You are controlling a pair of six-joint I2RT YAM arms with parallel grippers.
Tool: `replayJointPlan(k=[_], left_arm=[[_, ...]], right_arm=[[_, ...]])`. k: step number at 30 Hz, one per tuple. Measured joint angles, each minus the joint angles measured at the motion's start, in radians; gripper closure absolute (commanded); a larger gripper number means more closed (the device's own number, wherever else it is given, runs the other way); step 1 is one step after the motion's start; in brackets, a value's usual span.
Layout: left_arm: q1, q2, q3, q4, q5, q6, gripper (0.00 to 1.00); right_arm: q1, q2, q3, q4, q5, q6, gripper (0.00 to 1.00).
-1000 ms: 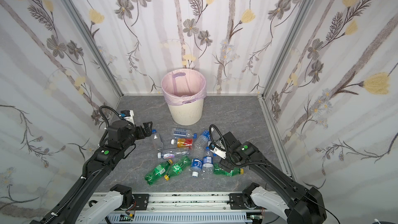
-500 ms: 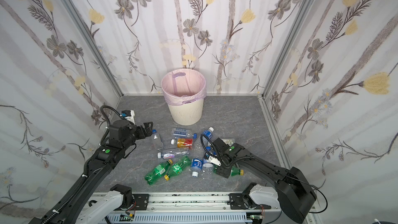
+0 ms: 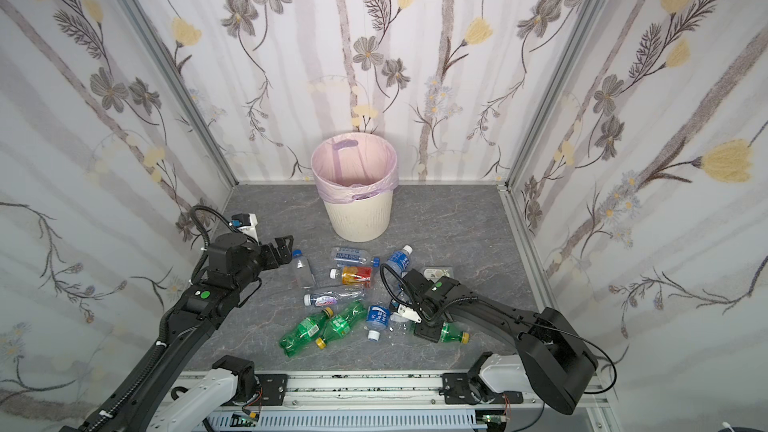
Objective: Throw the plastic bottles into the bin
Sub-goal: 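Lower the right gripper onto a green soda bottle and grasp it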
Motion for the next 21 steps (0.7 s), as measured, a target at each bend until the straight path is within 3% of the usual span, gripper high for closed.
replayJointPlan(k=[12, 19, 21], left_arm=[[0.004, 0.009, -0.002, -0.001, 0.0, 0.0, 0.0], [0.007, 0.006, -0.019, -0.002, 0.0, 0.0, 0.0], [0.007, 0.005, -0.023, -0.002, 0.0, 0.0, 0.0]], right_arm=[[0.001, -0.241, 0.035, 0.022, 0.015, 0.018, 0.53], [-0.006, -0.455, 0.135, 0.183, 0.034, 0.112, 0.53], [-0.007, -0.486, 0.157, 0.243, 0.034, 0.153, 0.6]])
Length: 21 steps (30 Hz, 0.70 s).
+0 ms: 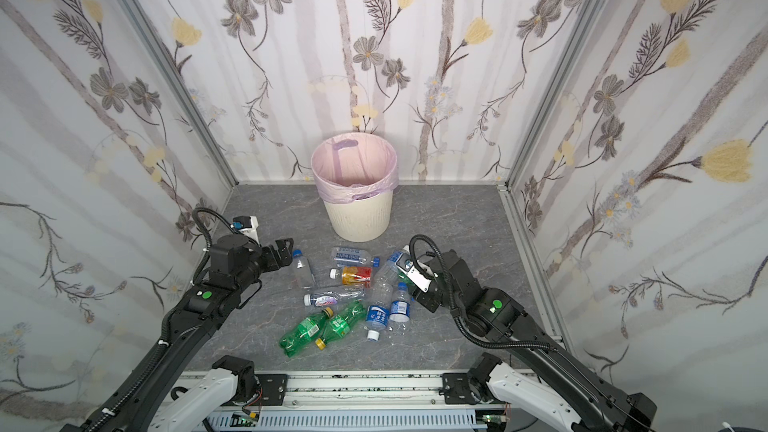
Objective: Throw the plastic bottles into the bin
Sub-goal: 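Lift the green bottle with the right gripper and drop it into the bin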
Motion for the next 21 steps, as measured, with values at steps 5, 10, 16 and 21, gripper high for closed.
replayJointPlan(k=[5, 10, 16, 21], left_arm=[[0.002, 0.006, -0.012, 0.0, 0.0, -0.006, 0.0], [0.003, 0.01, -0.019, 0.0, -0.001, -0.019, 0.0], [0.003, 0.009, -0.025, -0.001, -0.001, -0.026, 0.0], [0.003, 0.018, -0.025, -0.001, -0.001, -0.029, 0.0]], right_arm=[[-0.001, -0.085, 0.004, 0.204, 0.039, 0.111, 0.58], [-0.001, -0.13, -0.027, 0.435, 0.045, 0.175, 0.57], [-0.003, 0.045, 0.13, 0.564, 0.049, 0.199, 0.54], [-0.048, 0.361, 0.426, 0.712, 0.041, 0.207, 0.31]])
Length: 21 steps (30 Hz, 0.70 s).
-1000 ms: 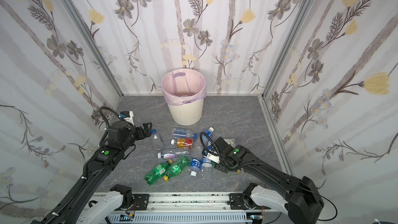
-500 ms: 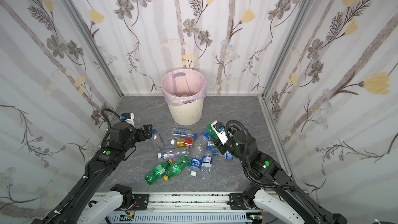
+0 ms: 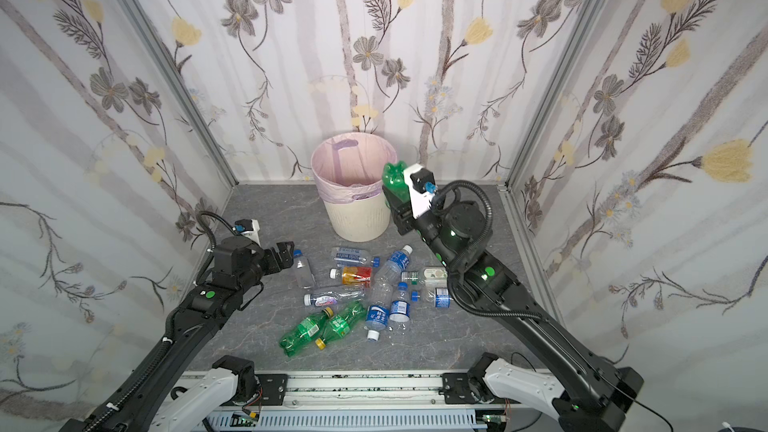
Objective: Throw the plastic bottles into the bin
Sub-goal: 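Lift the green bottle with the right gripper and drop it into the bin, then withdraw the right gripper while the left gripper lowers toward a clear bottle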
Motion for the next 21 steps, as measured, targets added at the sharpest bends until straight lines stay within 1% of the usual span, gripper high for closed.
replayJointPlan(k=[1, 3, 5, 6, 8, 10, 12, 17, 21], left_arm=[[0.0, 0.003, 0.0, 0.0, 0.0, 0.0, 0.0], [0.003, 0.011, 0.001, 0.0, 0.001, 0.003, 0.0], [0.005, 0.018, 0.002, 0.0, 0.009, 0.003, 0.0], [0.006, 0.021, 0.003, 0.0, 0.016, 0.003, 0.0], [0.007, 0.027, 0.005, 0.0, 0.027, 0.001, 0.0], [0.007, 0.032, 0.005, 0.0, 0.037, -0.006, 0.0], [0.007, 0.039, 0.005, 0.0, 0.045, -0.019, 0.0], [0.007, 0.063, 0.008, 0.0, 0.052, -0.037, 0.0], [0.007, 0.088, 0.01, 0.0, 0.052, -0.054, 0.0]], right_arm=[[-0.016, 0.084, 0.081, 0.026, -0.001, 0.007, 0.23], [-0.057, 0.294, 0.309, 0.014, -0.018, 0.034, 0.12], [-0.086, 0.477, 0.529, -0.01, -0.042, 0.051, 0.11], [-0.095, 0.548, 0.615, -0.052, -0.04, 0.058, 0.1], [-0.1, 0.608, 0.674, -0.108, -0.037, 0.075, 0.03], [-0.098, 0.612, 0.667, -0.166, -0.04, 0.079, 0.02], [-0.096, 0.567, 0.602, -0.178, -0.058, 0.086, 0.01], [-0.099, 0.344, 0.3, -0.121, -0.061, 0.094, 0.0], [-0.1, 0.195, 0.13, -0.095, -0.061, 0.097, 0.0]])
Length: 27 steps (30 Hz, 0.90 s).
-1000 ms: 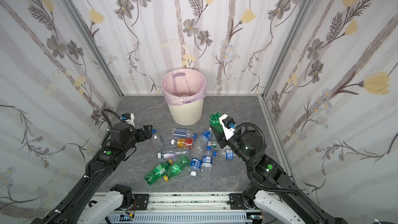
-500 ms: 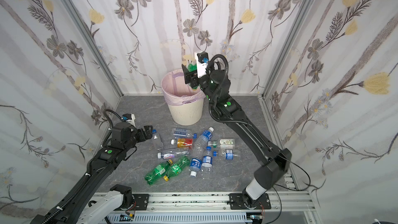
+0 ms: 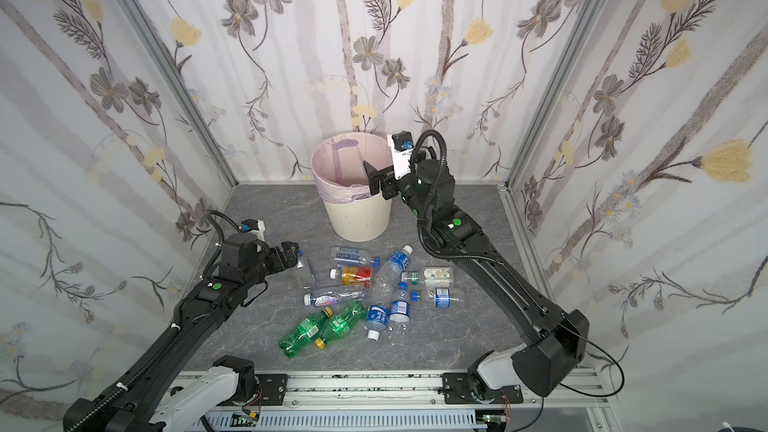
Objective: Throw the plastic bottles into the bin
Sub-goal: 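Withdraw the right gripper while the left gripper lowers toward a clear bottle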
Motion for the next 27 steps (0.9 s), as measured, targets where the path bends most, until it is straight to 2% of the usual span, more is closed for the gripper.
replayJointPlan(k=[16, 21, 27], left_arm=[[-0.006, 0.135, -0.02, -0.001, 0.045, -0.076, 0.0], [-0.02, 0.196, -0.022, -0.001, 0.046, -0.107, 0.04], [-0.041, 0.27, -0.022, 0.001, 0.041, -0.145, 0.05]], right_arm=[[-0.001, -0.526, -0.611, 0.001, -0.017, 0.027, 0.0], [-0.005, -0.606, -0.742, -0.047, 0.013, 0.054, 0.0], [-0.007, -0.655, -0.798, -0.066, 0.029, 0.09, 0.0]])
